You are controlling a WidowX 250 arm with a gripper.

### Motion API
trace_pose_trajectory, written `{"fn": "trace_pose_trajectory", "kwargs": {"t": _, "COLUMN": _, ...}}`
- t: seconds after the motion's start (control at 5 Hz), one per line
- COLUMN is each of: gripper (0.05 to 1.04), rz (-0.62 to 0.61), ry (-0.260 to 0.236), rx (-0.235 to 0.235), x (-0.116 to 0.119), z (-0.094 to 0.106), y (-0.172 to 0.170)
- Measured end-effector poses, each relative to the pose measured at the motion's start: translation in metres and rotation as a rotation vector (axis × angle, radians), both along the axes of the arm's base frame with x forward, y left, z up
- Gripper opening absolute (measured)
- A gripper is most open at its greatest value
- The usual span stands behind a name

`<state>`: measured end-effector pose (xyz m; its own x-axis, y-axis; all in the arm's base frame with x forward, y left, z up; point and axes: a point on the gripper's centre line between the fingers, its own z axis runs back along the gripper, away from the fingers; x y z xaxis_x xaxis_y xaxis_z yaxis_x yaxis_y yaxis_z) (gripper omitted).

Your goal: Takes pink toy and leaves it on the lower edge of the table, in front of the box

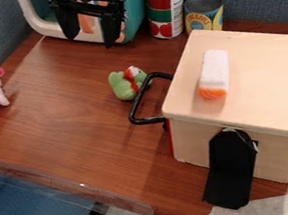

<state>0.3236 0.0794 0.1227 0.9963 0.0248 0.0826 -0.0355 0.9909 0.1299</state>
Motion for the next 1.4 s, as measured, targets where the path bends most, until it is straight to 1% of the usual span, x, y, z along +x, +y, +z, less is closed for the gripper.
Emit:
{"fn": "trace_pose_trajectory", "kwargs": {"t": 0.2, "gripper": 1.0, "rz": -0.002, "ry": 0.028, "rx": -0.014, "x": 0.0, "z": -0.011, "y": -0.001}}
{"fn": "trace_pose_trajectory", "kwargs": {"t": 0.4, "gripper": 1.0, "rz": 0.1, "ry": -0.006, "rx": -0.045, "x": -0.01, "z": -0.015, "y": 0.041}}
{"fn": "trace_pose_trajectory", "kwargs": {"t": 0.6, "gripper": 1.0, "rz": 0.189, "ry": 0.003, "rx": -0.082, "x": -0.028, "z": -0.022, "y": 0.094}}
{"fn": "trace_pose_trajectory", "kwargs": {"t": 0.8, "gripper": 1.001, "rz": 0.157, "ry": 0.005, "rx": -0.023, "x": -0.043, "z": -0.026, "y": 0.137}}
{"fn": "trace_pose_trajectory", "kwargs": {"t": 1.0, "gripper": 1.0, "rz": 0.175, "ry": 0.064, "rx": -0.037, "x": -0.064, "z": -0.05, "y": 0.184}}
{"fn": "trace_pose_trajectory", "kwargs": {"t": 1.2, "gripper": 1.0, "rz": 0.228, "ry": 0.093, "rx": -0.056, "x": -0.08, "z": -0.069, "y": 0.201}}
{"fn": "trace_pose_trajectory", "kwargs": {"t": 1.4, "gripper": 1.0, "rz": 0.29, "ry": 0.068, "rx": -0.083, "x": -0.084, "z": -0.084, "y": 0.213}}
